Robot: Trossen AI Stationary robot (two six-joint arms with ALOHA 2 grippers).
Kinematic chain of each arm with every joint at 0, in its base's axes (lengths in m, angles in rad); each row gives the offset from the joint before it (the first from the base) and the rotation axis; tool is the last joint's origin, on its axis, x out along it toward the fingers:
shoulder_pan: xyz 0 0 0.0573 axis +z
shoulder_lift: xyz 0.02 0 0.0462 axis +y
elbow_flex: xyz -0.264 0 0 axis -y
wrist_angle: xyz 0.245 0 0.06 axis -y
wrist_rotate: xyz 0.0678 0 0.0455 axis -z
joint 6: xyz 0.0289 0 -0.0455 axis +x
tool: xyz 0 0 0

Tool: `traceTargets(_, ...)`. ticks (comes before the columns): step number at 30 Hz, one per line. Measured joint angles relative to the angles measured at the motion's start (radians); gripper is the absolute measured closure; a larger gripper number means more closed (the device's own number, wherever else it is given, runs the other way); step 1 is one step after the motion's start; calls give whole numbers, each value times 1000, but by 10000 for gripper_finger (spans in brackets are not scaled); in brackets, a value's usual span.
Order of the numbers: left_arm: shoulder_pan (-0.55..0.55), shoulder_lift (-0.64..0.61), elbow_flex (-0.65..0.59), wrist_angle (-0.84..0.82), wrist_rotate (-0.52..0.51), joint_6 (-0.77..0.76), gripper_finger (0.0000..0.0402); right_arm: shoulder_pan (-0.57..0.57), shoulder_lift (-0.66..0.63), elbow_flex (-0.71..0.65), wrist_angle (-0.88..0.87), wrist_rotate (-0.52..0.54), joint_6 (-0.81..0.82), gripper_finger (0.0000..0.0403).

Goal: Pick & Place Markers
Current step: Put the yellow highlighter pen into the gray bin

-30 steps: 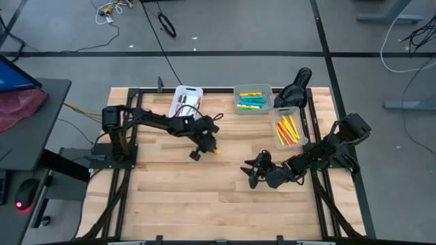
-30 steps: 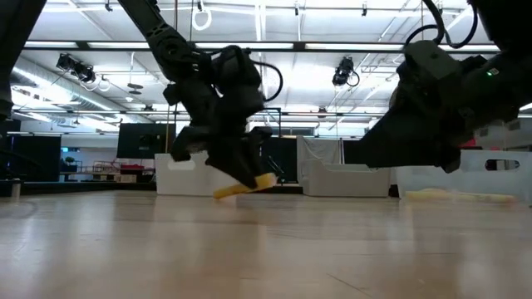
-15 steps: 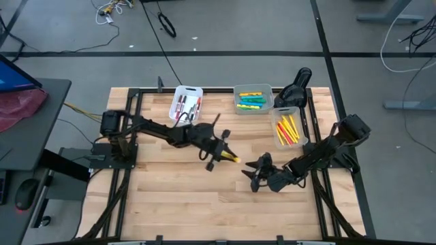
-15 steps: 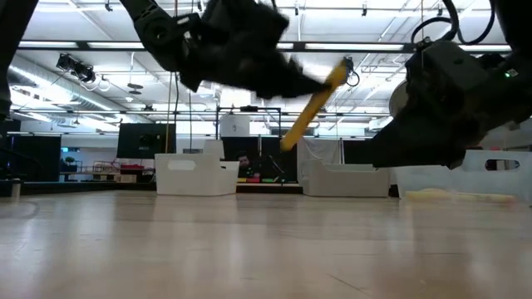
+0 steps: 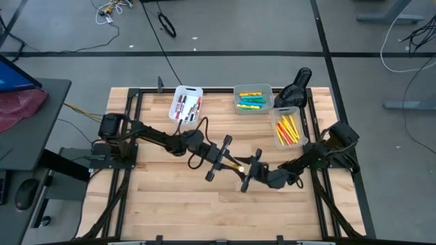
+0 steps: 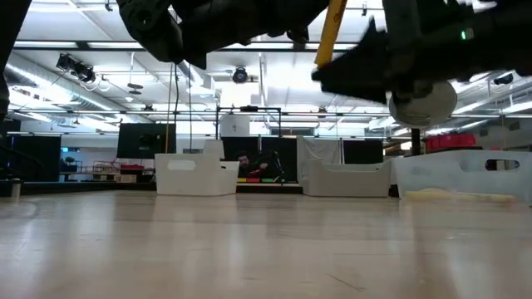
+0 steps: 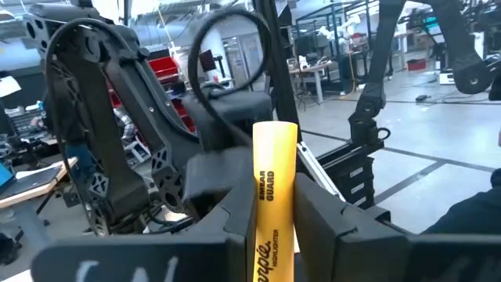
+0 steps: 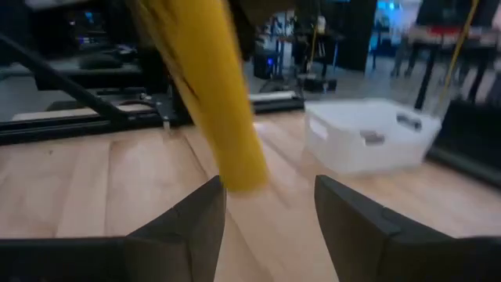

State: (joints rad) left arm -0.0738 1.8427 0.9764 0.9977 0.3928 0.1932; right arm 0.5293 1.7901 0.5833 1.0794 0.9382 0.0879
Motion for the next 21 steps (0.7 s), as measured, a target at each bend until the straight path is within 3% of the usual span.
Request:
traceTargets(8, -16, 0, 0, 5, -7, -2, 337, 7, 0, 91, -3, 4, -172, 204)
traceTargets(15, -16, 0, 0, 28, -7, -32, 337, 60, -6, 112, -3, 153, -299, 223)
traceTargets(21, -16, -1, 0, 29, -7, -32, 337, 71, -6, 113, 18, 111, -302, 251)
